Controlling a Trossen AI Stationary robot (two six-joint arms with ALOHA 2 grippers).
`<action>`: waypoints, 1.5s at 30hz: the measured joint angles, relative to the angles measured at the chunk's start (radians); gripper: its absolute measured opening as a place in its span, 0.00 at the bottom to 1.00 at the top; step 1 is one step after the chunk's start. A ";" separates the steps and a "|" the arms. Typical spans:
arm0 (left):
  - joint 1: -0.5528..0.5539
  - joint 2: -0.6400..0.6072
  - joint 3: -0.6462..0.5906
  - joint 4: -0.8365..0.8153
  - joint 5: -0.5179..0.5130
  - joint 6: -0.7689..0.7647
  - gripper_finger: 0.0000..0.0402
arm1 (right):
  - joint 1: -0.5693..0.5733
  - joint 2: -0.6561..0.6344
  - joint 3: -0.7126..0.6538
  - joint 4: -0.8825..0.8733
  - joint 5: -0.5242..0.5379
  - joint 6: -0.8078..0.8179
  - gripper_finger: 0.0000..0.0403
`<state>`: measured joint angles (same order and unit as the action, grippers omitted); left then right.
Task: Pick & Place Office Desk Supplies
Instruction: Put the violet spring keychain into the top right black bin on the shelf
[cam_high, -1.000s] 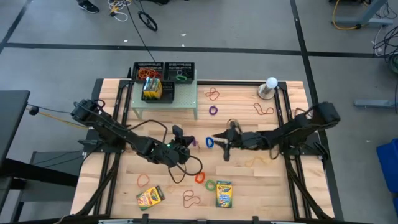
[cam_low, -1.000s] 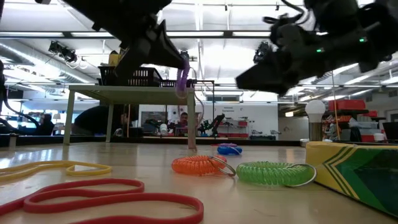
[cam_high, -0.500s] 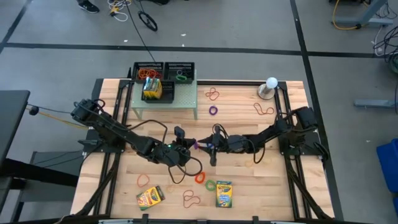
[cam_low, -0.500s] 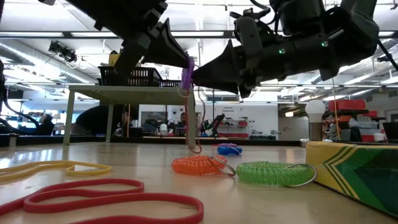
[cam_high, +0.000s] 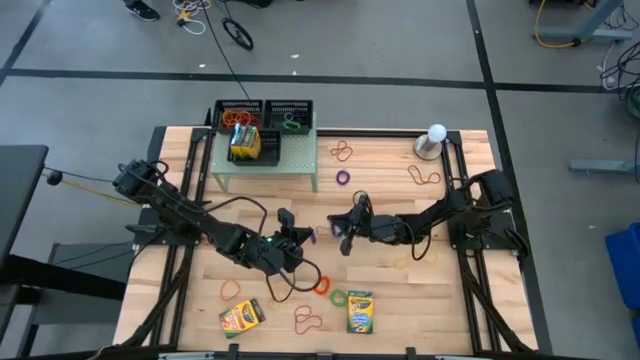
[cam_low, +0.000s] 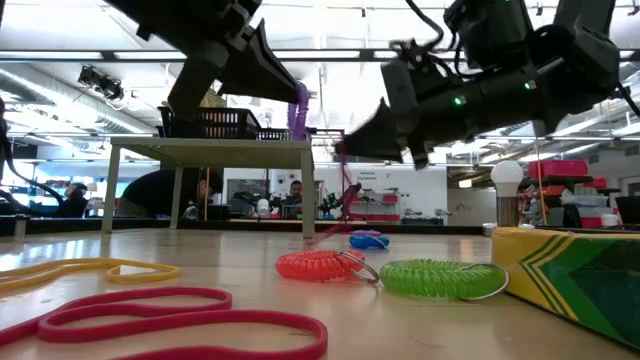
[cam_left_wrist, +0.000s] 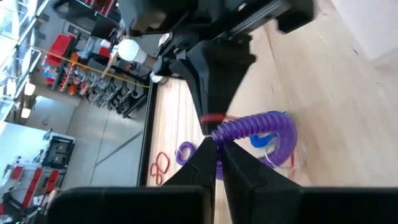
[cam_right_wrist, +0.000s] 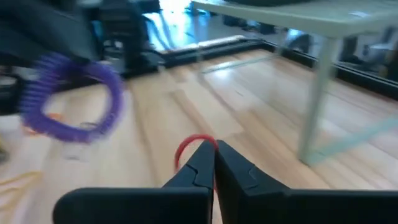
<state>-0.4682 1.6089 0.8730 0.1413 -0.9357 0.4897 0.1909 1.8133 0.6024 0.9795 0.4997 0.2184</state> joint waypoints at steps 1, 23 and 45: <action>-0.005 0.000 0.000 -0.001 -0.007 -0.002 0.05 | -0.002 -0.007 -0.009 -0.003 0.010 0.011 0.02; 0.271 -0.312 0.058 -0.070 0.015 -0.317 0.03 | -0.013 0.086 0.146 -0.154 -0.181 0.106 0.16; 0.827 -0.217 0.496 -0.727 0.283 -0.390 0.04 | 0.021 0.012 0.153 -0.275 -0.136 0.028 0.55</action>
<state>0.3584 1.3920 1.3689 -0.5860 -0.6532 0.0995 0.2123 1.8252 0.7551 0.7041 0.3641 0.2468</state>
